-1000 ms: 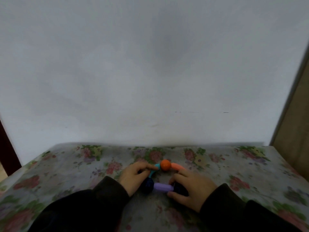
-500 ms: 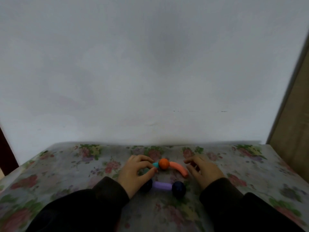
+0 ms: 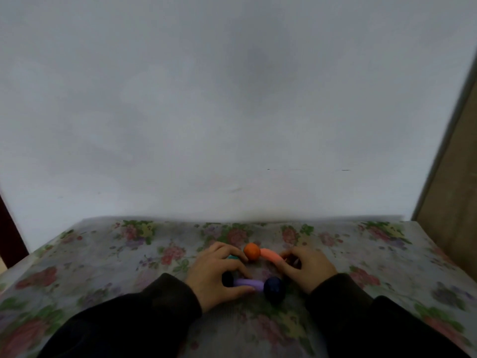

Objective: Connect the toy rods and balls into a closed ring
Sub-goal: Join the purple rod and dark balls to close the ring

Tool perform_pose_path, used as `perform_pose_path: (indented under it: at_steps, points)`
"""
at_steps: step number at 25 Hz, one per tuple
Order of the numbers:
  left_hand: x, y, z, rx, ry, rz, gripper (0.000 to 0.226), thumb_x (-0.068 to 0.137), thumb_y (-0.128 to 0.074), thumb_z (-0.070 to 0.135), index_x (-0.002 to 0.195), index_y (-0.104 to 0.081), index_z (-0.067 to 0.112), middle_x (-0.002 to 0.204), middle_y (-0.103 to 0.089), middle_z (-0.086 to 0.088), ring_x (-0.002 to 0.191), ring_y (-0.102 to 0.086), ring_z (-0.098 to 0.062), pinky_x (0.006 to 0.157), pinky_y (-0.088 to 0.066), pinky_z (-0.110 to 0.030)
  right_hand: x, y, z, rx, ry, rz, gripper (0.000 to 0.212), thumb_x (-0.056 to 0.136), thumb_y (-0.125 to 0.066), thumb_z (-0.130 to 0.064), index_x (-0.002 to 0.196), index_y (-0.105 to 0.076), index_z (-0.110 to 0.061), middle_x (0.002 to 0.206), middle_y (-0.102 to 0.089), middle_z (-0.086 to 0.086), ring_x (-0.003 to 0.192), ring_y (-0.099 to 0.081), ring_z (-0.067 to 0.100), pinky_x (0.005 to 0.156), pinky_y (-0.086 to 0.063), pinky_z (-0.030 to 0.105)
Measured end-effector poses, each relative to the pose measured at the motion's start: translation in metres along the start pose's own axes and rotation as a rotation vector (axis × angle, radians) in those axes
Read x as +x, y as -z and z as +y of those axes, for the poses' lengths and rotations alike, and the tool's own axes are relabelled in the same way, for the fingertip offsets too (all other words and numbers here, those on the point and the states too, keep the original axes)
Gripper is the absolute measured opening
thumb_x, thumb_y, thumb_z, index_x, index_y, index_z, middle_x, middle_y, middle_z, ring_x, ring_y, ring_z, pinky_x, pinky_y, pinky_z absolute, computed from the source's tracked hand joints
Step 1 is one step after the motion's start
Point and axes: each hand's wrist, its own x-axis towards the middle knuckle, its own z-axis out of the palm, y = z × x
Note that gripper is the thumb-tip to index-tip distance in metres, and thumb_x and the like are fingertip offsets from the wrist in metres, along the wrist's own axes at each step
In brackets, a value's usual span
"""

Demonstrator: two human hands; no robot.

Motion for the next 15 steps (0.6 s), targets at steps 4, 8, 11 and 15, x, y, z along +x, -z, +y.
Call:
perform_pose_path:
  at_steps: [4, 8, 11, 15]
  points:
    - [-0.0001, -0.0011, -0.001, 0.001, -0.012, 0.003, 0.038, 0.067, -0.061, 0.06, 0.079, -0.069, 0.024, 0.105, -0.064, 0.004, 0.103, -0.051, -0.014, 0.09, -0.046, -0.037, 0.0006, -0.0003, -0.0013, 0.137, -0.058, 0.0, 0.023, 0.076, -0.068, -0.033, 0.087, -0.064, -0.013, 0.081, -0.069, 0.005, 0.067, -0.056, 0.011, 0.052, -0.039, 0.014]
    - [0.0, -0.0019, -0.0022, -0.009, -0.007, 0.026, 0.039, 0.066, -0.059, 0.062, 0.077, -0.068, 0.026, 0.103, -0.064, 0.005, 0.102, -0.051, -0.012, 0.09, -0.046, -0.036, -0.0007, 0.0007, -0.004, 0.299, -0.107, -0.05, 0.022, 0.072, -0.073, -0.029, 0.081, -0.064, -0.011, 0.073, -0.068, 0.004, 0.06, -0.059, 0.007, 0.05, -0.044, 0.007]
    - [-0.0002, -0.0032, -0.0044, 0.009, -0.009, 0.015, 0.039, 0.066, -0.059, 0.062, 0.078, -0.068, 0.027, 0.105, -0.063, 0.006, 0.103, -0.05, -0.011, 0.091, -0.045, -0.036, -0.0015, 0.0022, -0.0063, 0.36, -0.135, -0.061, 0.021, 0.072, -0.074, -0.028, 0.079, -0.062, -0.012, 0.061, -0.064, -0.004, 0.051, -0.055, -0.002, 0.042, -0.04, 0.002]
    - [0.0, -0.0048, -0.006, 0.009, -0.01, 0.016, 0.041, 0.066, -0.058, 0.064, 0.078, -0.067, 0.026, 0.104, -0.063, 0.006, 0.103, -0.05, -0.01, 0.09, -0.045, -0.035, -0.0032, 0.0028, -0.0074, 0.403, -0.174, -0.06, 0.028, 0.072, -0.074, -0.031, 0.087, -0.059, -0.012, 0.057, -0.063, -0.008, 0.049, -0.056, -0.001, 0.04, -0.04, 0.004]
